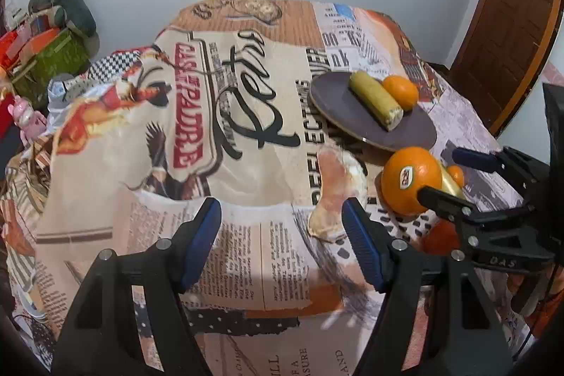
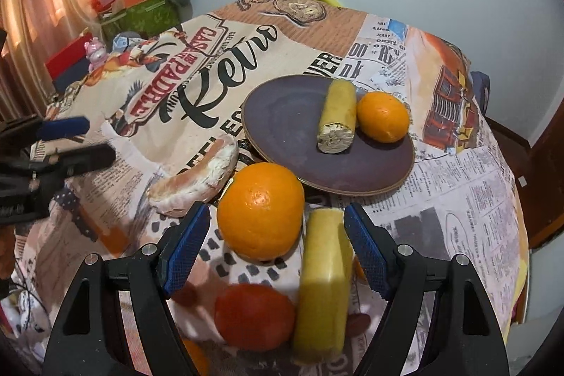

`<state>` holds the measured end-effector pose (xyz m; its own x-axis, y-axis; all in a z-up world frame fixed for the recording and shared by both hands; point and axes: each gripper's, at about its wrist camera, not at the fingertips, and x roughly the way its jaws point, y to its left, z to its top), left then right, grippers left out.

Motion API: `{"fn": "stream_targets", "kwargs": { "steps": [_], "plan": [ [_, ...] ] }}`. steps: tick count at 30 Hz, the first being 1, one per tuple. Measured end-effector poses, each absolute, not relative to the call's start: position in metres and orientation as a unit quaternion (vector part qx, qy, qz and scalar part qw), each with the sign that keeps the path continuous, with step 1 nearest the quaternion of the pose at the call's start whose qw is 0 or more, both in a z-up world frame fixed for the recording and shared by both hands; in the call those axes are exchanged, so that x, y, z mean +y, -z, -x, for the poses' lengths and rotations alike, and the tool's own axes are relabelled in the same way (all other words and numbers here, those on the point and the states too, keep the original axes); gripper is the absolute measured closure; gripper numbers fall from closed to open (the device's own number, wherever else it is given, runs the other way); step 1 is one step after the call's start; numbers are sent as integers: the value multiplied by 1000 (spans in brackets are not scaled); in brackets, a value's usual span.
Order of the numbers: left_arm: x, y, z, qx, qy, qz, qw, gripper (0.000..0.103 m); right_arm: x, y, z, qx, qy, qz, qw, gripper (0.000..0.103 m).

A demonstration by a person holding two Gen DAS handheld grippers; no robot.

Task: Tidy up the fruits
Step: 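Grasp the peeled pomelo segment with the left tool while the right tool grasps an orange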

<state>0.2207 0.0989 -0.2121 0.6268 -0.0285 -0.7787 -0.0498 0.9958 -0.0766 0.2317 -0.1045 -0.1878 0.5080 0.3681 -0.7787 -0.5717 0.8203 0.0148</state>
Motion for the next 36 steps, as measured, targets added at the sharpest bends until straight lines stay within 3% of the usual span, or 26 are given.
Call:
{"fn": "stream_targets", "kwargs": {
  "steps": [7, 9, 11, 27, 35, 36],
  "plan": [
    [97, 229, -229, 446, 5, 54, 893, 32, -95, 201, -239, 429, -287, 124, 848, 32],
    [93, 232, -234, 454, 14, 53, 889, 32, -95, 203, -241, 434, -293, 119, 843, 43],
    [90, 236, -238, 461, 26, 55, 885, 32, -96, 204, -242, 435, -294, 114, 843, 45],
    [56, 257, -279, 484, 55, 37, 873, 32, -135, 177, -252, 405, -305, 44, 861, 47],
    [49, 270, -292, 485, 55, 39, 872, 46, -150, 172, -261, 392, -289, 47, 872, 46],
    [48, 270, -293, 484, 54, 36, 873, 52, -152, 173, -262, 392, -289, 46, 872, 46]
  ]
}}
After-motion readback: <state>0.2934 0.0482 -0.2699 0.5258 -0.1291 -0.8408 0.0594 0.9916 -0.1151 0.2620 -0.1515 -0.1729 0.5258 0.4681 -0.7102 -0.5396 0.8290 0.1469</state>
